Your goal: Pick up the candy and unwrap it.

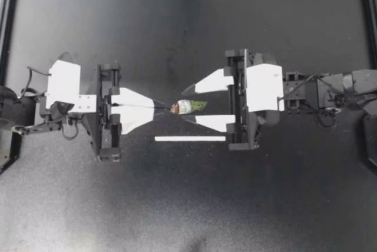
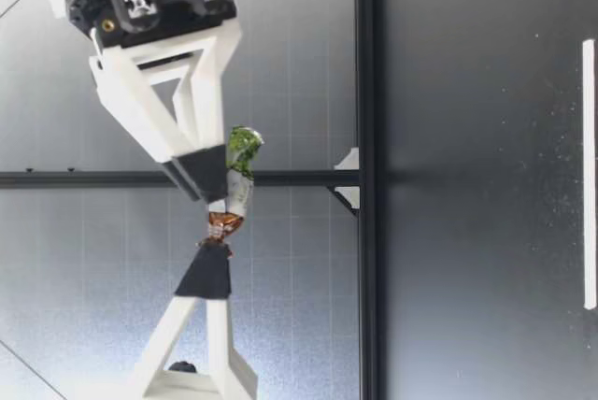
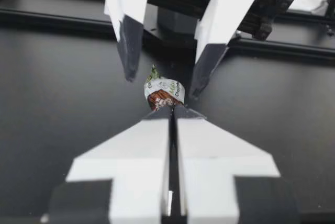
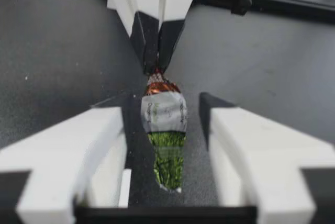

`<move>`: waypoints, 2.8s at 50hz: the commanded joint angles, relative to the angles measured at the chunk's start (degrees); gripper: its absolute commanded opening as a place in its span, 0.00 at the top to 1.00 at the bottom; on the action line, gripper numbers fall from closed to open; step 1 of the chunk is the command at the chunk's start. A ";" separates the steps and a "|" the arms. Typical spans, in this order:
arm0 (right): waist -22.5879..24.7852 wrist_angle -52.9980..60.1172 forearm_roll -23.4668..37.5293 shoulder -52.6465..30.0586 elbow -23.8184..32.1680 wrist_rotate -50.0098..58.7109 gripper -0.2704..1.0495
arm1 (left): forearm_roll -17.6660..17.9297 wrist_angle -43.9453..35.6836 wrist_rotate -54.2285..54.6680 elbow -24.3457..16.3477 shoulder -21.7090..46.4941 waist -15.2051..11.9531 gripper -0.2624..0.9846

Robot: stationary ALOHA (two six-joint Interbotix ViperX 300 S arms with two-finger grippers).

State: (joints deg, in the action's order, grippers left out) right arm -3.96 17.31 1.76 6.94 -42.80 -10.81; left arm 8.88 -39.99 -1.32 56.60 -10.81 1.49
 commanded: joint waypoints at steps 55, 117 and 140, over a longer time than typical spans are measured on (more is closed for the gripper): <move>2.81 -3.43 1.49 0.53 2.72 0.62 0.55 | 3.34 -0.26 1.05 -0.44 0.00 -0.18 0.94; -1.49 -4.22 1.32 -0.53 2.90 -8.26 0.70 | 4.75 6.06 8.44 -1.58 -2.55 -0.18 0.94; -1.41 -1.05 0.18 2.02 2.02 -7.12 0.93 | 0.00 5.36 4.13 1.41 -2.37 -0.18 0.93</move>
State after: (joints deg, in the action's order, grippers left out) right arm -4.92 15.47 2.46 7.21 -41.48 -18.46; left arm 9.14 -34.89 3.43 57.39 -12.39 1.05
